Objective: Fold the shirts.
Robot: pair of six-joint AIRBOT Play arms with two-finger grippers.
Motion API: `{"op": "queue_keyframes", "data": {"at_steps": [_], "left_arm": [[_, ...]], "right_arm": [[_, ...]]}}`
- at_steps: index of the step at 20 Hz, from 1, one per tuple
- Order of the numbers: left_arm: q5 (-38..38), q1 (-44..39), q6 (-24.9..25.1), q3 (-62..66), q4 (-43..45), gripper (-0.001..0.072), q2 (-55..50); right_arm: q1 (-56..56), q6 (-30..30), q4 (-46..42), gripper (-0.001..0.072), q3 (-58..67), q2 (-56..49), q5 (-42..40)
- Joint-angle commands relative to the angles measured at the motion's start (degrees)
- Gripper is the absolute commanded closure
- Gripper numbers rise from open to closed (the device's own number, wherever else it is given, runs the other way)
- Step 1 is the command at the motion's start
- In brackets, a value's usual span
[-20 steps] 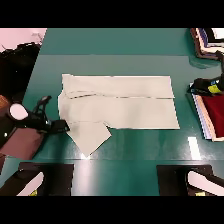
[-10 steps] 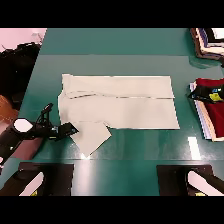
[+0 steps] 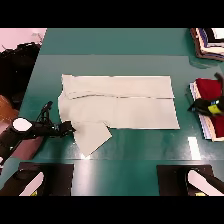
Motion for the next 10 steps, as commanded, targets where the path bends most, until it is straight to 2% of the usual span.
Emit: {"op": "queue_keyframes", "data": {"at_steps": [1,5,9,10], "left_arm": [[-1.49,-0.02,1.2,1.27,-0.57,0.0686,0.02],[-0.87,-0.02,1.11,1.55,-0.57,0.0686,0.04],[-0.9,-0.02,1.09,1.55,-0.57,0.0686,0.04],[-0.98,-0.02,1.07,1.55,-0.55,0.0685,0.02]], "right_arm": [[-7.39,-1.46,3.48,0.0324,-10.62,0.15,-2.08],[-12.68,-3.34,11.43,0.0325,-18.95,-0.96,-6.91],[-11.34,-7.17,20.35,0.0333,-20.26,-6.49,-9.62],[-10.1,-7.17,20.83,0.0355,-19.58,-7.54,-10.38]]}}
